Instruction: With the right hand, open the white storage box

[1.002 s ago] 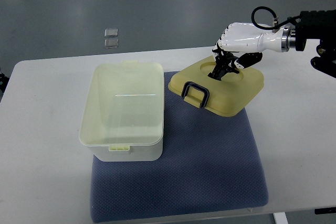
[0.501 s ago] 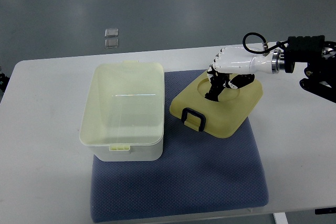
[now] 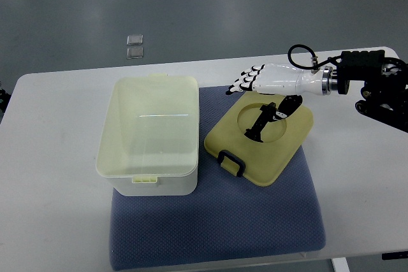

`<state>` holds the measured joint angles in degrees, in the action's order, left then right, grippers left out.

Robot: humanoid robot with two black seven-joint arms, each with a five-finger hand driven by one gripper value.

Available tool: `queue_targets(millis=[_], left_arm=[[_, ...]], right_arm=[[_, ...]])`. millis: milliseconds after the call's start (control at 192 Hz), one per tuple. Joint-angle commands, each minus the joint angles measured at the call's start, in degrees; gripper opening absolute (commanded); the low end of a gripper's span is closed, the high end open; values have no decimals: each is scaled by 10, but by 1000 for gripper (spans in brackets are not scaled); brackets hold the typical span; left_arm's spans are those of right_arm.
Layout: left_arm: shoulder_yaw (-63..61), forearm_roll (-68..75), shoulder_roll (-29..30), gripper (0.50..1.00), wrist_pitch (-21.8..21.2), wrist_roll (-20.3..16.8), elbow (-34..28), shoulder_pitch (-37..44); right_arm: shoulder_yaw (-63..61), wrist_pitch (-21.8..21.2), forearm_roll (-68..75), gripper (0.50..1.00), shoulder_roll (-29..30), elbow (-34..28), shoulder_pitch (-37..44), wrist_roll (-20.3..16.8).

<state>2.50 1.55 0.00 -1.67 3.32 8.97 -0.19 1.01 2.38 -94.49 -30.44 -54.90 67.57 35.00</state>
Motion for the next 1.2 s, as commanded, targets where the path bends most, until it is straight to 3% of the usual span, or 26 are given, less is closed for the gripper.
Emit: queue_targets(millis=[0, 94, 214, 318, 475, 616, 757, 960, 1195], left_arm=[[0, -1, 0, 1000, 0, 0, 0, 0], [0, 0, 0, 1000, 0, 0, 0, 0], [0, 0, 0, 1000, 0, 0, 0, 0], [0, 0, 0, 1000, 0, 0, 0, 0], [0, 0, 0, 1000, 0, 0, 0, 0], [0, -1, 0, 1000, 0, 0, 0, 0], [0, 0, 0, 1000, 0, 0, 0, 0], [0, 0, 0, 1000, 0, 0, 0, 0], [0, 0, 0, 1000, 0, 0, 0, 0]], right_arm=[[-6, -142, 8, 930, -26, -4, 37, 0], [-16, -286, 33, 932, -40, -9, 73, 0], [-44, -337, 62, 930, -47, -8, 78, 0], [-68, -332, 100, 932, -44, 0, 70, 0], [-145, -279, 227, 932, -22, 37, 3, 0], [-212, -271, 346, 932, -1, 73, -34, -5], [-236, -264, 502, 932, 36, 101, -77, -65], [-239, -211, 842, 932, 100, 106, -129, -209], [-240, -207, 990, 932, 147, 155, -142, -238]])
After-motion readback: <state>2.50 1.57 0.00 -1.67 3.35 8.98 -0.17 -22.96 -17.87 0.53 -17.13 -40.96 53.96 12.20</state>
